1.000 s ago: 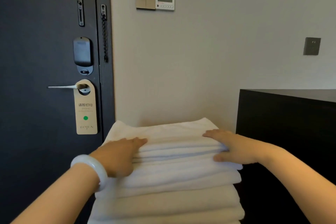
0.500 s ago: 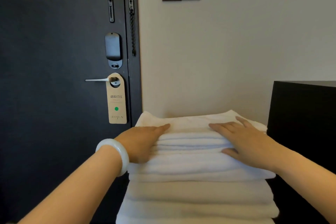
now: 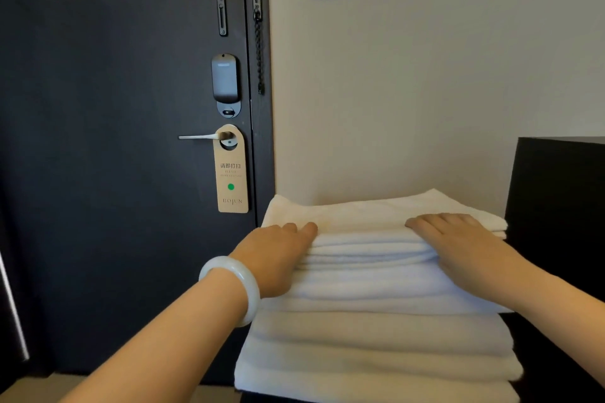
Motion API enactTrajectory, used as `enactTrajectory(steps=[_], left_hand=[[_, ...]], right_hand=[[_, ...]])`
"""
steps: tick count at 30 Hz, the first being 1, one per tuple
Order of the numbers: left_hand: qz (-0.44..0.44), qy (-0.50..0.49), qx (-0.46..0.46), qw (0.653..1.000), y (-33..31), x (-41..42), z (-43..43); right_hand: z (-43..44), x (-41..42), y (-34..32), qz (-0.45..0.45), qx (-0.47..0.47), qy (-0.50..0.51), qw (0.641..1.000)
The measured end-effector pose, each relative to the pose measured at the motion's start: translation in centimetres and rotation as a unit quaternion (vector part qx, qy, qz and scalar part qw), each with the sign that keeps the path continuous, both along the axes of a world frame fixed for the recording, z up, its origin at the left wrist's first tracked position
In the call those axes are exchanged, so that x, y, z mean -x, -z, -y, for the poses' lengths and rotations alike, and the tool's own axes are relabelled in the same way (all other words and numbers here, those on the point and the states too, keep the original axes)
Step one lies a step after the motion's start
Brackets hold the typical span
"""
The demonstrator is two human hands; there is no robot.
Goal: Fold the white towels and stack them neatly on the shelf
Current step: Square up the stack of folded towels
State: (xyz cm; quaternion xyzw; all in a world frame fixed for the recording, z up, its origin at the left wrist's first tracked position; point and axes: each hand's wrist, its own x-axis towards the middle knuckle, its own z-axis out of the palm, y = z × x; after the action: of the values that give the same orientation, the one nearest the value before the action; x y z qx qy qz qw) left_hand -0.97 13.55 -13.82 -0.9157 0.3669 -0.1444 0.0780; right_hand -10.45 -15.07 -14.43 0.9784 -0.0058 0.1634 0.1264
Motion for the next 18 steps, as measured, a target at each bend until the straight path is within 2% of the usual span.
enactTrajectory(steps=[5,10,14,18], left_hand=[[-0.011,-0.001,0.005,1.0,0.3,-0.3,0.0],[-0.09,0.033,0.021,0.995,0.2,-0.8,-0.8],[-0.009,0.066,0.034,0.997,1.5,-0.9,-0.8],[0.063,0.021,0.047,0.997,1.7,-1.5,-0.7]], right_hand=[[1.1,0.3,0.7,-0.01,-0.047,-0.022,0.999],[2.0,1.0,1.6,-0.046,-0.007,-0.016,0.999],[1.8,1.5,2.8,-0.009,0.005,0.004,1.0],[1.6,1.1,2.9,0.005,-0.029,0.013,0.999]])
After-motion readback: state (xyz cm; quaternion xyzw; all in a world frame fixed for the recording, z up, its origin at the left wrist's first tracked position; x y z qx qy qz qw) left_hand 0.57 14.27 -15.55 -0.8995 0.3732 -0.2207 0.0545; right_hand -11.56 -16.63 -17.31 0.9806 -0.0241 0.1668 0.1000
